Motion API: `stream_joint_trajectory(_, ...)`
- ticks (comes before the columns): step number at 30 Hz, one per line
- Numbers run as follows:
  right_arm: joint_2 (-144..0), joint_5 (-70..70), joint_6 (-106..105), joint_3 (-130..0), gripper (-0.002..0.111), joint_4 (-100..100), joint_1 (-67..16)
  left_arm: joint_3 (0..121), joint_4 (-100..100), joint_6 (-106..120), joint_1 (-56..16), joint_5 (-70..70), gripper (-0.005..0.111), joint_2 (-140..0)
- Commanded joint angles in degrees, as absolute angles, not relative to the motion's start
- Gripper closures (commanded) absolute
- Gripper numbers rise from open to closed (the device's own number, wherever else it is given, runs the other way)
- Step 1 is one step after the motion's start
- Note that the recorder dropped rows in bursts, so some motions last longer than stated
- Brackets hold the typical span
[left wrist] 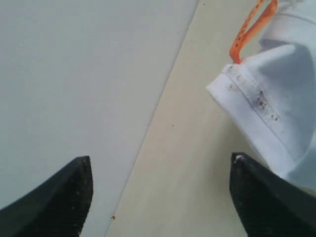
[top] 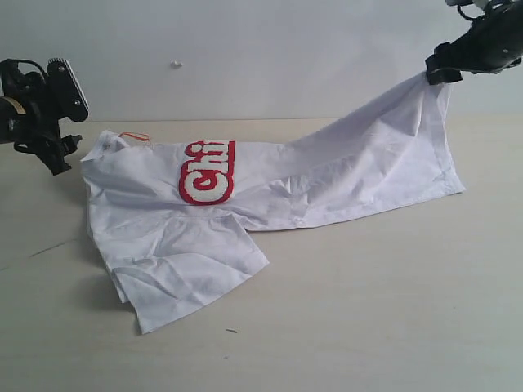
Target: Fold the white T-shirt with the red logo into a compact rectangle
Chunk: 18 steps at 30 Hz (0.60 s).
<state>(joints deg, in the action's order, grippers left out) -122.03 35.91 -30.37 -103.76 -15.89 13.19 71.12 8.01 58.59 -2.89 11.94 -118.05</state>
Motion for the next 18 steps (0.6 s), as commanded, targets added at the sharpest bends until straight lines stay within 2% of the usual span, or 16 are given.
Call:
stream_joint_trajectory(1,-121.94,39.7,-21.58,-106.81,0.038,-7.25,13.5,71.42,7.2,57.8,-4.63,12.0,0.033,-117.38)
stream_joint_trajectory(7,-121.94,46.85,-22.77,-111.28,0.038,-15.78,14.33,71.42,7.2,55.57,-4.92,8.97,0.033,-117.38)
stream_joint_trajectory(11,-122.21,52.72,-26.55,-113.24,0.038,-28.9,18.67,71.42,7.2,55.15,-5.22,7.66,0.033,-117.38)
stream_joint_trajectory(15,-124.82,53.76,-26.83,-113.24,0.038,-29.3,20.1,71.42,7.2,49.12,-9.09,7.9,0.033,-116.35)
stream_joint_trajectory(17,-125.83,53.37,-26.93,-113.24,0.038,-29.54,20.1,71.42,7.2,40.85,-13.75,13.91,0.047,-114.38)
stream_joint_trajectory(18,-125.83,53.05,-26.93,-113.24,0.038,-29.54,20.1,71.42,7.2,36.16,-16.21,16.53,0.06,-113.66)
